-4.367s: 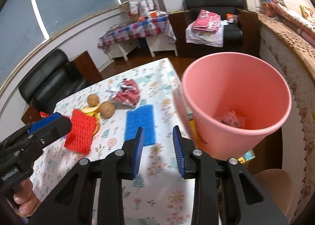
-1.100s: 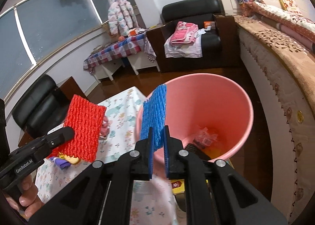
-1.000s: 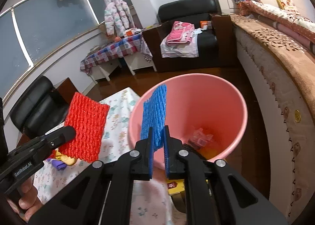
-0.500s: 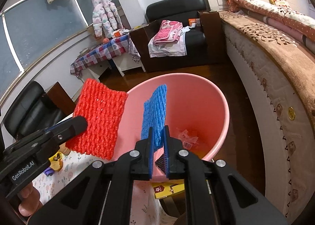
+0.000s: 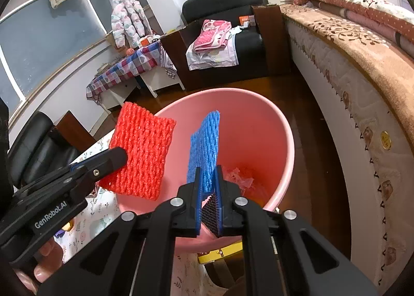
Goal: Collect trash
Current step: 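Carry both foam nets over the pink bucket and lower them inside, then open both tools to drop the red and blue foam nets into the bucket, then move both tools back over the table toward the remaining trash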
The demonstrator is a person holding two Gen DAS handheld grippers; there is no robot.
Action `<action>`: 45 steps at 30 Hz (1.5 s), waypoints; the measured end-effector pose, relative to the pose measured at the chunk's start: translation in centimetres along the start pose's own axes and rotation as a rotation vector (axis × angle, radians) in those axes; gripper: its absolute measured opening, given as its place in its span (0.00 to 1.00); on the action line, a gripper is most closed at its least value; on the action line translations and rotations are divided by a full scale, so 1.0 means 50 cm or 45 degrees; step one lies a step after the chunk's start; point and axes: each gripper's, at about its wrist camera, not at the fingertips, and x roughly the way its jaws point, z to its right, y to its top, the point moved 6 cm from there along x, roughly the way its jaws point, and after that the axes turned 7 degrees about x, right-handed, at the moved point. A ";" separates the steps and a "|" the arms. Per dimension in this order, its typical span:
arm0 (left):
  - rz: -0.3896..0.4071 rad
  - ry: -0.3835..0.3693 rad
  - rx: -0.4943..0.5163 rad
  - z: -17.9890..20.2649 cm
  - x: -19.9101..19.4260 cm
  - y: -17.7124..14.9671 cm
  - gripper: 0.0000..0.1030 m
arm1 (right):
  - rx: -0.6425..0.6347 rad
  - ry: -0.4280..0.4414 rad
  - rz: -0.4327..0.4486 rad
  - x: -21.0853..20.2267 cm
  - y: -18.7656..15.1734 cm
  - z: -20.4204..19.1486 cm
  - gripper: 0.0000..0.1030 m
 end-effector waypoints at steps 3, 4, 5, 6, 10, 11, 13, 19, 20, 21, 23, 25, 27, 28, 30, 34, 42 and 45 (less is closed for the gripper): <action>0.007 -0.001 0.001 0.000 0.005 0.000 0.14 | -0.001 -0.001 -0.005 0.005 -0.001 0.002 0.09; 0.010 0.000 0.003 0.003 0.005 0.001 0.15 | 0.001 0.001 -0.004 0.005 0.000 0.002 0.09; 0.017 0.001 0.004 0.003 0.005 0.002 0.19 | 0.007 0.001 -0.004 0.007 -0.001 0.002 0.09; 0.020 0.005 0.005 0.003 0.006 0.003 0.29 | 0.008 0.000 -0.003 0.007 -0.001 0.004 0.09; 0.039 0.012 -0.010 0.001 0.000 0.005 0.53 | 0.014 0.001 -0.003 0.014 -0.004 0.007 0.09; 0.041 0.008 -0.014 -0.001 -0.001 0.005 0.54 | 0.013 -0.002 -0.006 0.014 -0.002 0.007 0.09; 0.039 0.008 -0.019 -0.003 -0.004 0.005 0.55 | 0.008 -0.008 -0.017 0.016 -0.005 0.008 0.13; 0.043 0.017 -0.042 -0.015 -0.010 0.003 0.56 | -0.008 -0.004 -0.025 0.020 -0.011 0.007 0.29; 0.045 0.015 -0.046 -0.016 -0.012 0.003 0.56 | -0.013 -0.006 -0.023 0.020 -0.012 0.006 0.29; 0.047 0.014 -0.047 -0.016 -0.014 0.004 0.56 | -0.014 -0.007 -0.023 0.019 -0.011 0.006 0.29; 0.055 0.015 -0.047 -0.018 -0.019 0.005 0.56 | -0.009 -0.004 -0.025 0.018 -0.013 0.005 0.29; 0.059 0.014 -0.053 -0.020 -0.025 0.007 0.56 | -0.006 0.001 -0.023 0.016 -0.014 0.003 0.29; 0.068 0.010 -0.060 -0.021 -0.035 0.009 0.56 | -0.009 0.003 -0.020 0.011 -0.015 0.002 0.29; 0.074 0.010 -0.060 -0.020 -0.039 0.009 0.56 | -0.011 0.004 -0.019 0.009 -0.015 0.000 0.29; 0.087 0.008 -0.060 -0.019 -0.052 0.010 0.56 | -0.016 0.010 -0.017 0.002 -0.017 -0.005 0.29; 0.107 0.011 -0.067 -0.021 -0.090 0.004 0.56 | -0.036 0.031 -0.005 -0.020 -0.023 -0.026 0.29; 0.131 0.063 -0.114 -0.057 -0.187 -0.044 0.56 | -0.113 0.079 -0.001 -0.060 -0.050 -0.091 0.29; 0.133 0.111 -0.136 -0.082 -0.227 -0.076 0.56 | -0.142 0.102 -0.016 -0.067 -0.066 -0.120 0.29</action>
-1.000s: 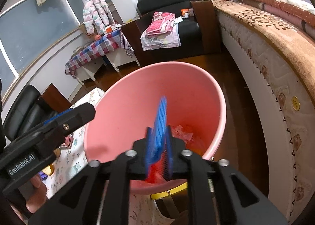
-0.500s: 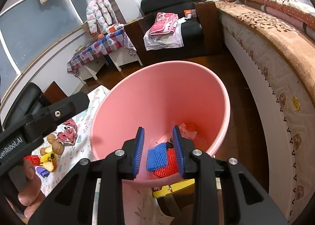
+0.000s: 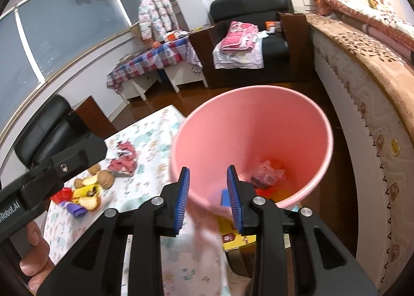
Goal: Collect trash
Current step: 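Move both tools back over the table toward the remaining trash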
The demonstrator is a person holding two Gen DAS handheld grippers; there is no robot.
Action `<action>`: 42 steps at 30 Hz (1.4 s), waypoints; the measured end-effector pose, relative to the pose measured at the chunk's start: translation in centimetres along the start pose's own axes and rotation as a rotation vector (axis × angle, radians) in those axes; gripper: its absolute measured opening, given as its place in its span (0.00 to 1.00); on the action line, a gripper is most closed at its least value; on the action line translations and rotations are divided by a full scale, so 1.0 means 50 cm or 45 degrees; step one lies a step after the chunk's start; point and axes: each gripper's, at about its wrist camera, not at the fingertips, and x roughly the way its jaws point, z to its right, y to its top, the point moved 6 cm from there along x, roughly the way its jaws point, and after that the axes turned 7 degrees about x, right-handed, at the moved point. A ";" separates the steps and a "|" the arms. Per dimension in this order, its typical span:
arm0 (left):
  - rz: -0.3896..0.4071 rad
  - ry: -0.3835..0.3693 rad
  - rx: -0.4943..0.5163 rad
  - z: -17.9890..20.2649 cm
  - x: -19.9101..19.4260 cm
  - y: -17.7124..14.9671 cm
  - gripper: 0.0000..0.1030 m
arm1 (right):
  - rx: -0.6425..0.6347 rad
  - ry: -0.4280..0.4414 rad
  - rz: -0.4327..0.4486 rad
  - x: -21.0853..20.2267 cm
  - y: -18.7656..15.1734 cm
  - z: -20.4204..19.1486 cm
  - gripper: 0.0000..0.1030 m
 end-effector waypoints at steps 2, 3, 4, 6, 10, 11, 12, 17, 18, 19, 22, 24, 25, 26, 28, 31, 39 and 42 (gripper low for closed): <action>0.003 0.030 -0.018 -0.022 -0.023 -0.016 0.56 | -0.021 0.013 -0.013 -0.001 -0.009 -0.020 0.29; 0.002 0.050 -0.030 -0.035 -0.034 -0.025 0.56 | -0.034 0.020 -0.022 -0.001 -0.015 -0.032 0.29; 0.001 0.072 -0.045 -0.050 -0.047 -0.035 0.56 | -0.052 0.029 -0.032 -0.002 -0.022 -0.045 0.29; -0.006 0.100 -0.078 -0.079 -0.069 -0.055 0.56 | -0.075 0.042 -0.044 -0.003 -0.034 -0.065 0.29; -0.021 0.164 -0.173 -0.147 -0.112 -0.103 0.56 | -0.110 0.078 -0.084 0.001 -0.063 -0.104 0.29; -0.026 0.188 -0.199 -0.166 -0.123 -0.116 0.56 | -0.123 0.093 -0.101 0.004 -0.073 -0.118 0.29; -0.030 0.213 -0.222 -0.185 -0.131 -0.126 0.56 | -0.132 0.101 -0.108 0.005 -0.078 -0.126 0.29; -0.058 0.317 -0.346 -0.266 -0.168 -0.194 0.56 | -0.179 0.148 -0.139 0.009 -0.112 -0.169 0.29; -0.064 0.328 -0.368 -0.278 -0.172 -0.204 0.56 | -0.186 0.156 -0.145 0.010 -0.118 -0.176 0.29; -0.073 0.342 -0.397 -0.292 -0.176 -0.217 0.56 | -0.190 0.162 -0.150 0.011 -0.121 -0.181 0.29; -0.090 0.374 -0.464 -0.326 -0.188 -0.251 0.56 | -0.202 0.189 -0.168 0.013 -0.134 -0.197 0.29; -0.097 0.382 -0.504 -0.341 -0.193 -0.269 0.56 | -0.211 0.208 -0.178 0.014 -0.142 -0.208 0.29; -0.099 0.383 -0.518 -0.344 -0.194 -0.274 0.56 | -0.214 0.214 -0.183 0.016 -0.145 -0.213 0.29; -0.101 0.385 -0.534 -0.349 -0.196 -0.279 0.56 | -0.220 0.222 -0.194 0.017 -0.151 -0.219 0.29; -0.103 0.385 -0.560 -0.355 -0.195 -0.286 0.56 | -0.231 0.230 -0.204 0.020 -0.156 -0.226 0.29; -0.113 0.370 -0.604 -0.362 -0.191 -0.295 0.56 | -0.250 0.252 -0.229 0.025 -0.167 -0.243 0.29; -0.145 0.346 -0.760 -0.398 -0.159 -0.307 0.56 | -0.276 0.290 -0.292 0.056 -0.182 -0.272 0.29; -0.139 0.365 -0.799 -0.407 -0.146 -0.299 0.56 | -0.282 0.305 -0.308 0.070 -0.182 -0.283 0.29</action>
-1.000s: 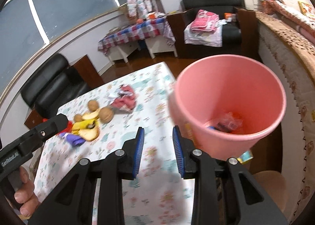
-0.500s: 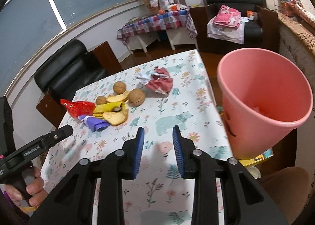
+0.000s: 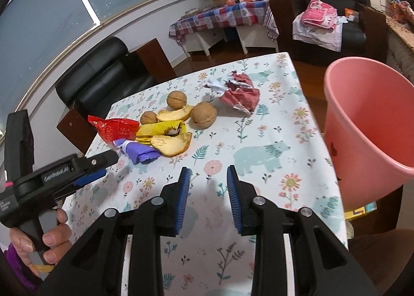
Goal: Collect trash
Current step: 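Move both tools back over the table toward the remaining trash, then grasp the purple wrapped bag with the left tool while the right grasps an orange peel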
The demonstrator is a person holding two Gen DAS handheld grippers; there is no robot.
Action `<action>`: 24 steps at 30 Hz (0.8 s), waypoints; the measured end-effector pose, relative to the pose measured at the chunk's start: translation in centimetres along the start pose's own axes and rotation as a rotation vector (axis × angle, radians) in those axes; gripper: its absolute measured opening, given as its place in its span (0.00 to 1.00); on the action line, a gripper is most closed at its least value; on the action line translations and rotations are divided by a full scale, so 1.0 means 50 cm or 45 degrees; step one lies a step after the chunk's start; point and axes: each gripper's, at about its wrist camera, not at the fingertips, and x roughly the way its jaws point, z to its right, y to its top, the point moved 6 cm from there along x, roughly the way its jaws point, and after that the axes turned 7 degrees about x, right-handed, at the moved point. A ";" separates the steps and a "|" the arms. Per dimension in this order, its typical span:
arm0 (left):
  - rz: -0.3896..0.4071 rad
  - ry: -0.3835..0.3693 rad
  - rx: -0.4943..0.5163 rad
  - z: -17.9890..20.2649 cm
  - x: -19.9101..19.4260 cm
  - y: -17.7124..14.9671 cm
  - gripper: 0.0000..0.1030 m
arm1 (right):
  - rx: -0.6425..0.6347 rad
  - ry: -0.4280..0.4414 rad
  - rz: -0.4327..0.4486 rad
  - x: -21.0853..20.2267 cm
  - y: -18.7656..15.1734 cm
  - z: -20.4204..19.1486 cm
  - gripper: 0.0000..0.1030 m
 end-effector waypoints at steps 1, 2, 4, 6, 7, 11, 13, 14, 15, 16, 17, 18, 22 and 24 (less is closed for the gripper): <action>0.001 0.012 -0.012 0.001 0.007 0.006 0.56 | 0.000 0.006 -0.006 0.005 0.003 -0.002 0.29; 0.001 0.017 -0.023 0.002 0.014 0.011 0.56 | 0.000 0.018 -0.016 0.014 0.007 -0.006 0.29; -0.001 0.026 -0.046 0.007 0.029 0.023 0.56 | -0.001 0.032 -0.029 0.027 0.014 -0.010 0.29; 0.001 0.049 -0.059 0.010 0.044 0.033 0.56 | -0.002 0.043 -0.046 0.041 0.021 -0.014 0.29; -0.003 0.062 -0.067 0.009 0.054 0.038 0.56 | -0.002 0.047 -0.052 0.047 0.024 -0.016 0.29; -0.043 0.089 -0.101 0.002 0.087 0.043 0.47 | -0.013 0.069 -0.090 0.081 0.039 -0.026 0.29; -0.050 0.108 -0.104 -0.005 0.096 0.041 0.42 | -0.016 0.075 -0.104 0.094 0.044 -0.030 0.29; -0.048 0.104 -0.098 -0.006 0.098 0.042 0.42 | -0.018 0.081 -0.117 0.106 0.047 -0.034 0.29; -0.043 0.102 -0.086 -0.007 0.100 0.044 0.40 | -0.019 0.084 -0.126 0.113 0.049 -0.036 0.29; -0.040 0.101 -0.077 -0.007 0.100 0.044 0.39 | -0.018 0.089 -0.137 0.122 0.051 -0.039 0.30; -0.039 0.097 -0.070 -0.007 0.100 0.044 0.37 | -0.015 0.093 -0.145 0.129 0.054 -0.041 0.30; -0.040 0.093 -0.065 -0.008 0.101 0.044 0.36 | -0.013 0.098 -0.152 0.136 0.056 -0.042 0.30; -0.045 0.058 -0.054 -0.010 0.097 0.038 0.30 | -0.002 0.114 -0.191 0.160 0.060 -0.050 0.36; -0.049 0.041 -0.044 -0.011 0.094 0.034 0.27 | 0.001 0.115 -0.205 0.172 0.061 -0.052 0.36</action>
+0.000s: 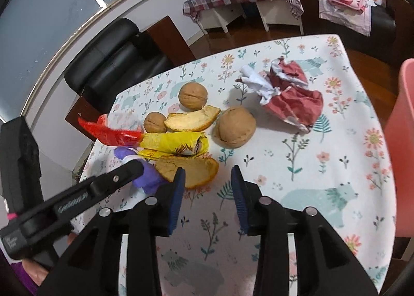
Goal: Collect trash
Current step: 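Grasp the purple wrapped bag with the left tool while the right grasps an orange peel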
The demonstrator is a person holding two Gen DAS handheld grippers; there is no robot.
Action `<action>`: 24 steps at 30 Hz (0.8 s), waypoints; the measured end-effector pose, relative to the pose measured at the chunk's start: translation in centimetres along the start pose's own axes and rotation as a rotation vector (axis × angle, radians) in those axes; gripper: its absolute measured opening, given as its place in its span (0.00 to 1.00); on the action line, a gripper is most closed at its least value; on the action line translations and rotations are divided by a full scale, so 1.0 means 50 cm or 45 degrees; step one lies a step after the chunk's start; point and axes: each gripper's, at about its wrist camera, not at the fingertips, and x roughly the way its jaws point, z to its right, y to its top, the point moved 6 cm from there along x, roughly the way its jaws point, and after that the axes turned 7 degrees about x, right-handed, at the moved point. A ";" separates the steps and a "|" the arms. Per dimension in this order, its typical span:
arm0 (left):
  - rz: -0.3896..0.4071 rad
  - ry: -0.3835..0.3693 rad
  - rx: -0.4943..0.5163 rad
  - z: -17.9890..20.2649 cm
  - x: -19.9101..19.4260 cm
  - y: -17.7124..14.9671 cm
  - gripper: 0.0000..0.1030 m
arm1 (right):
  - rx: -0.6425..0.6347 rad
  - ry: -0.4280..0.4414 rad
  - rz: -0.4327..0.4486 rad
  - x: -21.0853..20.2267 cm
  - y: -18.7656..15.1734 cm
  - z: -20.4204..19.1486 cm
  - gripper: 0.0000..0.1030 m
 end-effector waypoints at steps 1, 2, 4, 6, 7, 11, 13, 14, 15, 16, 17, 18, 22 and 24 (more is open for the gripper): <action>-0.001 -0.006 0.003 -0.001 -0.001 -0.001 0.27 | -0.002 -0.001 -0.003 0.005 0.000 -0.002 0.36; -0.004 -0.014 0.006 -0.002 -0.002 -0.003 0.26 | -0.004 -0.003 -0.004 0.010 0.000 -0.005 0.36; -0.010 -0.026 0.004 -0.005 -0.006 -0.007 0.25 | 0.001 0.002 -0.003 0.014 0.001 -0.005 0.36; -0.014 -0.034 -0.001 -0.010 -0.011 -0.012 0.25 | 0.000 -0.003 -0.004 0.019 0.000 -0.008 0.36; -0.017 -0.038 -0.001 -0.013 -0.014 -0.015 0.25 | -0.001 -0.009 -0.005 0.021 0.001 -0.008 0.36; -0.026 -0.052 0.004 -0.026 -0.027 -0.028 0.25 | -0.049 -0.033 0.001 0.021 -0.005 -0.018 0.16; -0.029 -0.056 0.006 -0.032 -0.031 -0.035 0.25 | -0.060 -0.038 0.008 0.016 -0.008 -0.020 0.08; -0.033 -0.060 0.005 -0.034 -0.033 -0.038 0.25 | -0.061 -0.035 0.013 0.011 -0.010 -0.021 0.07; -0.036 -0.064 0.006 -0.035 -0.036 -0.040 0.25 | -0.062 -0.034 0.019 0.006 -0.013 -0.022 0.06; -0.038 -0.071 0.008 -0.036 -0.039 -0.043 0.25 | -0.062 -0.034 0.026 -0.001 -0.017 -0.021 0.06; -0.039 -0.078 0.012 -0.035 -0.042 -0.045 0.25 | -0.062 -0.033 0.031 -0.007 -0.020 -0.019 0.06; -0.040 -0.083 0.018 -0.034 -0.045 -0.047 0.25 | -0.063 -0.032 0.039 -0.015 -0.024 -0.019 0.06; -0.046 -0.106 0.050 -0.023 -0.057 -0.056 0.25 | -0.062 -0.036 0.072 -0.050 -0.037 -0.012 0.05; -0.042 -0.119 0.078 -0.012 -0.065 -0.060 0.25 | -0.057 -0.040 0.092 -0.068 -0.039 -0.008 0.05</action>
